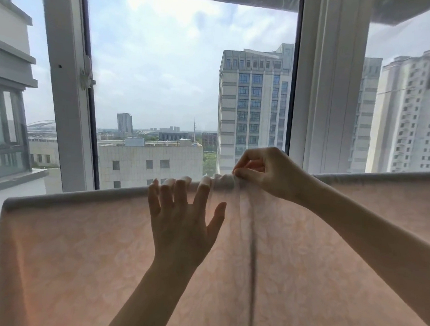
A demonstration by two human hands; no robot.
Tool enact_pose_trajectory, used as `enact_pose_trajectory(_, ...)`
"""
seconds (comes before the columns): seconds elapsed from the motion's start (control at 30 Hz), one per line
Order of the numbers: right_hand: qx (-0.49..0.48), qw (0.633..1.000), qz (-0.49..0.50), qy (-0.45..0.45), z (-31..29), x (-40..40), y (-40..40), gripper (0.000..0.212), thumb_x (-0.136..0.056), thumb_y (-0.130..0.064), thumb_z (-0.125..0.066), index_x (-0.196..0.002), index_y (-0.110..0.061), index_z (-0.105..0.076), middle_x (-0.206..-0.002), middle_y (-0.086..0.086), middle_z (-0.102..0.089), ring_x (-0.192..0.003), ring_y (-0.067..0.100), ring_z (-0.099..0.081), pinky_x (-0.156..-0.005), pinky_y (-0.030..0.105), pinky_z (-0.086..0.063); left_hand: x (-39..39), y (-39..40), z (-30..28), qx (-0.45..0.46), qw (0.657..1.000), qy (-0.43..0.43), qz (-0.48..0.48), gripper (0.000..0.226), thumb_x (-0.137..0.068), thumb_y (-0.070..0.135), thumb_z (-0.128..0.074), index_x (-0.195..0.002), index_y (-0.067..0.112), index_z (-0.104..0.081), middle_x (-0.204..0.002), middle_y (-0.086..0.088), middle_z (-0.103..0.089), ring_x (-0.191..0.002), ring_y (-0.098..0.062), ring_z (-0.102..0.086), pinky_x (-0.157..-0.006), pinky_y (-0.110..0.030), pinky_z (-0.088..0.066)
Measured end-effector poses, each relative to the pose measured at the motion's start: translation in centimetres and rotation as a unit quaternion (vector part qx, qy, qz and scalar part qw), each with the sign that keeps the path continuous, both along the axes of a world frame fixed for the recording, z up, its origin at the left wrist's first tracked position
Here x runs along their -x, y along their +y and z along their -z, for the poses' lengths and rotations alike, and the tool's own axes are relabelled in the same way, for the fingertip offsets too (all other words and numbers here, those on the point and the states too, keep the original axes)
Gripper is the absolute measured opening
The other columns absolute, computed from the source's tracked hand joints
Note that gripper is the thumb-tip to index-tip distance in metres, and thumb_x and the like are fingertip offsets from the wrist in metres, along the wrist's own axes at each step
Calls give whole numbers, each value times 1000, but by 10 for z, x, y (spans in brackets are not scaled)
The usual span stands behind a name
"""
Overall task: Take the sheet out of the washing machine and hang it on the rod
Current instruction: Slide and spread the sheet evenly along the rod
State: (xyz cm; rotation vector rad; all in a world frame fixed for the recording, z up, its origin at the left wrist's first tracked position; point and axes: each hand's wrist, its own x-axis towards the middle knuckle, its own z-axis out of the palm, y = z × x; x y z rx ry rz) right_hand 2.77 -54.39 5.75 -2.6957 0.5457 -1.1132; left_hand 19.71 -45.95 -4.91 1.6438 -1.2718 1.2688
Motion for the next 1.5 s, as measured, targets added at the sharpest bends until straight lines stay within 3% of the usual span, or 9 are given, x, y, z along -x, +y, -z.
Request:
enact_pose_trajectory(0.17,27,999,30,28,-2,10,2,14,-87,-23,-69,-99,-17,-68,-90,-11,-68,-83,1,-66,-81,13,-53,-2,5,1,10,1000,8,14,51,-91,53,-51,-125,15,-59,-116,-17,-55,-111,-37,-48,-109,-58,-29)
enact_pose_trajectory(0.3,29,998,39,29,1,25,3,9,-84,-19,-72,-92,-22,-68,-86,-21,-64,-80,-6,-65,-77,7,-50,-3,11,1,-13,1000,14,3,51,-92,53,-49,-126,16,-57,-118,-16,-55,-112,-36,-49,-111,-57,-26)
enact_pose_trajectory(0.4,53,997,49,-2,8,25,1,11,-85,-14,-69,-90,-24,-65,-84,-18,-65,-78,-6,-64,-78,10,-50,-2,13,-1,-19,1000,23,-1,50,-92,53,-49,-125,16,-57,-116,-15,-55,-110,-36,-50,-109,-58,-28)
enact_pose_trajectory(0.53,115,990,79,8,17,18,-1,6,-95,-14,-56,-99,-12,-61,-89,-1,-66,-79,10,-64,-76,24,-54,1,13,-2,-18,1000,17,-11,49,-92,52,-49,-123,15,-58,-112,-15,-55,-107,-36,-52,-108,-58,-29)
enact_pose_trajectory(0.67,71,990,110,-44,9,43,-10,5,-98,-16,-50,-98,-14,-54,-82,-5,-59,-73,6,-59,-64,17,-46,2,14,-2,-16,1000,3,-19,46,-94,48,-49,-123,13,-58,-113,-15,-55,-107,-36,-53,-108,-58,-29)
enact_pose_trajectory(0.77,55,993,103,-8,11,62,-15,4,-98,-19,-51,-99,-16,-54,-76,-9,-60,-66,3,-59,-58,13,-44,16,11,-3,-31,999,15,-26,48,-95,49,-46,-124,13,-57,-115,-14,-54,-110,-36,-51,-112,-58,-25)
enact_pose_trajectory(1.07,76,995,72,2,15,75,-26,7,-96,-15,-55,-98,-11,-61,-79,-5,-61,-69,2,-59,-64,11,-47,83,-7,-4,-52,998,28,15,57,-96,52,-37,-135,11,-49,-132,-14,-52,-125,-35,-47,-112,-58,-27)
enact_pose_trajectory(1.37,90,995,29,-10,18,80,-28,7,-94,-11,-59,-98,-11,-64,-81,-6,-63,-71,-1,-60,-68,9,-50,84,-23,-7,-4,1000,-17,-24,44,-96,45,-47,-131,20,-54,-122,-17,-52,-110,-37,-51,-101,-58,-37)
enact_pose_trajectory(1.5,54,998,32,-18,10,93,-39,16,-92,-7,-61,-106,-8,-67,-100,1,-71,-87,6,-66,-80,9,-50,80,-23,-7,5,999,-12,-32,44,-93,47,-50,-127,20,-55,-118,-18,-51,-107,-37,-49,-96,-58,-41)
